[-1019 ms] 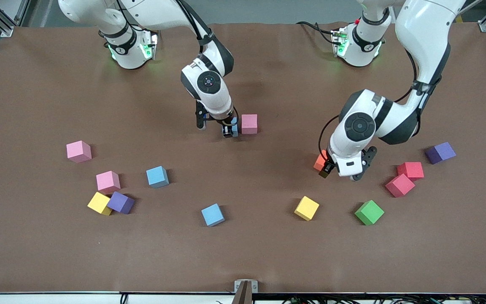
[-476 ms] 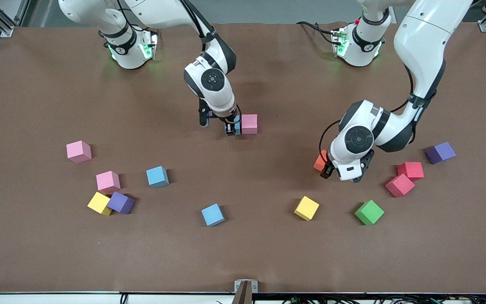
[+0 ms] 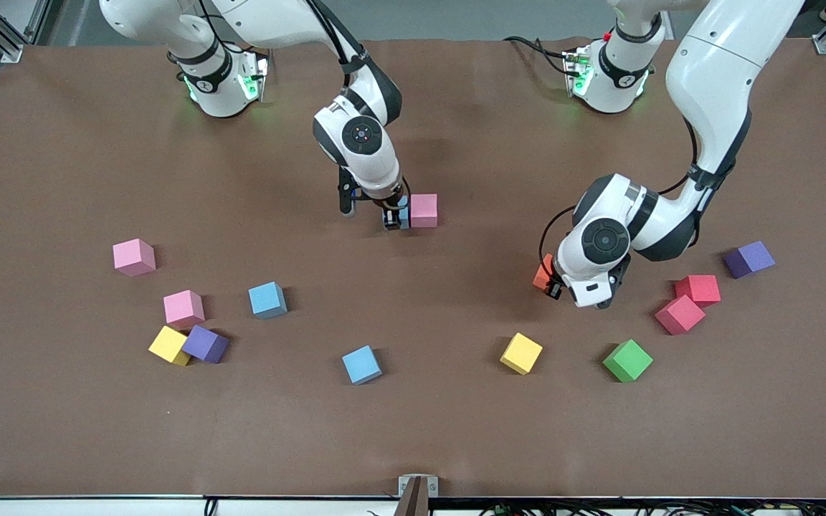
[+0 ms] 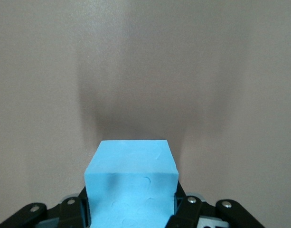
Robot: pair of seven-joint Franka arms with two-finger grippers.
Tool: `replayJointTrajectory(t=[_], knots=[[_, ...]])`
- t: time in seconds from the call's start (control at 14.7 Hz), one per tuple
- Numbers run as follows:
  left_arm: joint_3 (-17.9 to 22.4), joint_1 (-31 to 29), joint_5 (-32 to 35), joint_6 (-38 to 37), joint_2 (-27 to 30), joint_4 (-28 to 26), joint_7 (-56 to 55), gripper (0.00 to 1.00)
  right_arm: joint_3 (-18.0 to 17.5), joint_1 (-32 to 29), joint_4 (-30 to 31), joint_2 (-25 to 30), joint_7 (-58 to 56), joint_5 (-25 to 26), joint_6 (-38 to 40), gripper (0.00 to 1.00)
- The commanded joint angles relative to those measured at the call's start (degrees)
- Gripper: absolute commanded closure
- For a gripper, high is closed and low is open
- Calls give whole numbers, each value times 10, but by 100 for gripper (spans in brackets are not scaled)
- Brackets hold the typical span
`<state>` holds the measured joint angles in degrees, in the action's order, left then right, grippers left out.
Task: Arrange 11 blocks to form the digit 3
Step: 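Reach the left gripper to the orange cube and grasp it, then place the orange cube beside the pink cube while the right gripper sets blue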
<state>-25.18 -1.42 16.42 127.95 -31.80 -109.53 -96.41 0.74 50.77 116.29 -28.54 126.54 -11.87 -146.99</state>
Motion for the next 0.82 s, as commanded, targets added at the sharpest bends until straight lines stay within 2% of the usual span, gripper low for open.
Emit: replayJointTrajectory(t=[0.0, 0.07, 0.14, 0.2, 0.27, 0.34, 0.41, 0.54, 0.75], knots=[[-28, 9, -5, -11, 17, -3, -61, 76, 3, 9, -10, -8, 10, -7, -4, 64], [-47, 12, -5, -29, 23, -3, -73, 81, 3, 10, -10, -9, 10, -7, -2, 64], [-64, 14, -7, -36, 28, -3, -92, 81, 3, 10, -10, -9, 10, -7, -1, 63], [-81, 14, -7, -36, 30, -4, -145, 81, 3, 11, -10, -9, 10, -7, -2, 54], [-99, 14, -6, -36, 28, -4, -208, 81, 3, 10, -10, -9, 10, -7, -1, 29], [-112, 16, -6, -36, 25, -6, -250, 81, 3, 10, -10, -9, 9, -7, 1, 10], [-121, 17, -6, -34, 22, -8, -287, 81, 3, 8, -9, -8, 9, -6, 2, 0], [-139, 22, -4, -17, 20, -35, -328, 83, 4, 5, -10, 0, 7, -4, 15, 0], [-140, 62, 3, 46, 17, -67, -418, 83, 7, -12, -9, 37, -22, 0, 46, 0]])
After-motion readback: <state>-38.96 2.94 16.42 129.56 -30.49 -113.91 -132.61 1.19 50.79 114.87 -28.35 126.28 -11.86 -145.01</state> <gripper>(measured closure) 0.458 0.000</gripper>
